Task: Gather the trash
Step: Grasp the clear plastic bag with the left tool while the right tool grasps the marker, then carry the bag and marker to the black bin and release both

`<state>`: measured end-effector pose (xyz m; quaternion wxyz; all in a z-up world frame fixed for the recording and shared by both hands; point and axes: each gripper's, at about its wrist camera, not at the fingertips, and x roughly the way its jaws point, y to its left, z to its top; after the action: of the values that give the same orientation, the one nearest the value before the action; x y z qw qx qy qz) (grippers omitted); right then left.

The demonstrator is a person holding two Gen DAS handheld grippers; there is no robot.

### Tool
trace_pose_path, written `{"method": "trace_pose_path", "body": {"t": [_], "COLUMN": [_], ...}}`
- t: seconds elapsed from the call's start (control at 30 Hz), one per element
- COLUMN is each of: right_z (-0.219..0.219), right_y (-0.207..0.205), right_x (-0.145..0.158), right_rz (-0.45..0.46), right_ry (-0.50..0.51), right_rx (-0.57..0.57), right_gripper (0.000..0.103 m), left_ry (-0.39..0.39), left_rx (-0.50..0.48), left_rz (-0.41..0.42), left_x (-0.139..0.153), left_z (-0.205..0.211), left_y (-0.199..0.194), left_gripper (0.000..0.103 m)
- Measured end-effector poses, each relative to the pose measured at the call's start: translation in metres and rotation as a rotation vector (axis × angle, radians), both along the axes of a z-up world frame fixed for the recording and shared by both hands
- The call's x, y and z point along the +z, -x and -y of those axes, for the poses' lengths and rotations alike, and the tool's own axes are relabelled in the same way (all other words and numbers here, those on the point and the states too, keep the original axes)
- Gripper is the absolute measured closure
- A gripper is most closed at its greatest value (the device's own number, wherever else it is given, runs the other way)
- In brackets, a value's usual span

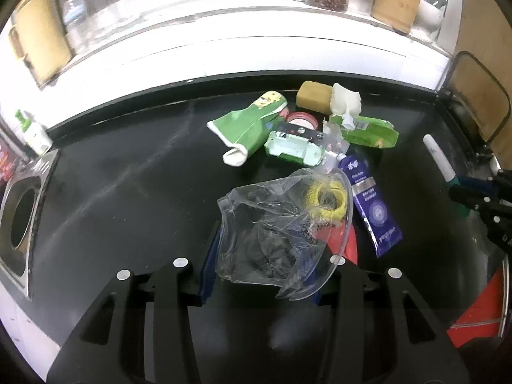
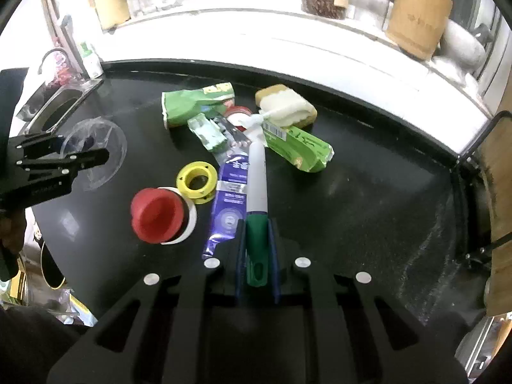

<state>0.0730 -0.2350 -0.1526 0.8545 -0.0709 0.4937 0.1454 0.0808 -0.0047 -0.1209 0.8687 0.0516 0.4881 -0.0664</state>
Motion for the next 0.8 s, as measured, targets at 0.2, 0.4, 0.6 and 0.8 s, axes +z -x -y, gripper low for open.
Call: {"method": "trace_pose_path", "body": {"t": [0.2, 0.4, 0.6, 0.8], "right_z": [-0.026, -0.094, -0.211, -0.351], "right_y": [0.005, 0.008, 0.022, 0.070], "right_x": [0.023, 0.050, 0.061, 0.050], "right_rz": [0.034, 0.064, 0.058, 0.000], "right_ry": [-0.026, -0.060, -0.104, -0.148], "right_rx": [0.049, 0.204, 0.456, 0.741], "right_gripper": [0.089, 0.089, 0.089, 0.089], "left_ry": [0.004, 0.008, -0.042, -0.047], "left_rx": [0.052, 0.185, 0.415, 0.713], "left_rz": [0.028, 0.073, 0.110, 0.064], "left_x": [0.016, 0.041, 0.050, 0.030], "left_z": [-0.023, -0.077, -0.165, -0.259], "left_y": [0.022, 0.060, 0.130, 0.223], "left_gripper": [0.060, 0.060, 0.060, 0.060]}}
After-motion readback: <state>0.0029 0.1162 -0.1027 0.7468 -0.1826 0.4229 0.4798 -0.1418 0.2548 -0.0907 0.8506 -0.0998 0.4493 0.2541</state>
